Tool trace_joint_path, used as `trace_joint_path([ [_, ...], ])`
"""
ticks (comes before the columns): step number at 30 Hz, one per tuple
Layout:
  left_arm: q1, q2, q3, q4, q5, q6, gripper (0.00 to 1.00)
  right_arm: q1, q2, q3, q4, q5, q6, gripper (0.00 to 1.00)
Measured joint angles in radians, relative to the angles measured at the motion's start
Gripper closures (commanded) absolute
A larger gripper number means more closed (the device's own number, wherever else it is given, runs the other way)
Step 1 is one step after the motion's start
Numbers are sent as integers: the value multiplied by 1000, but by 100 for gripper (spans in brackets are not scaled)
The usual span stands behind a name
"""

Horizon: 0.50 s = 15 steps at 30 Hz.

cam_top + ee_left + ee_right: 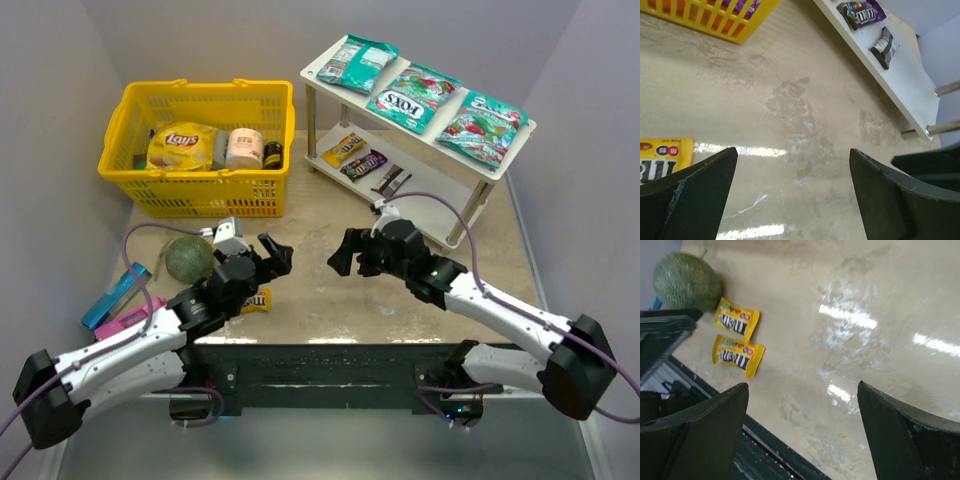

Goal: Place and organize the candy bags onto the shelf

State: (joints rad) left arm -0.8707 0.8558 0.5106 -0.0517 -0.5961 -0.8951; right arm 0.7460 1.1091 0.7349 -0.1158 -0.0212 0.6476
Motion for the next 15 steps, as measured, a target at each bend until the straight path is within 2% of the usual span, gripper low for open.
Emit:
trace_joint_path([
  [8,0,-238,-17,-264,44,26,2,239,391,53,218,-16,129,13],
  [12,0,-339,-9,-393,26,25,2,315,536,88,289,-21,203,29],
  [15,0,-397,9,-451,8,26,2,329,632,153,305,-23,237,35],
])
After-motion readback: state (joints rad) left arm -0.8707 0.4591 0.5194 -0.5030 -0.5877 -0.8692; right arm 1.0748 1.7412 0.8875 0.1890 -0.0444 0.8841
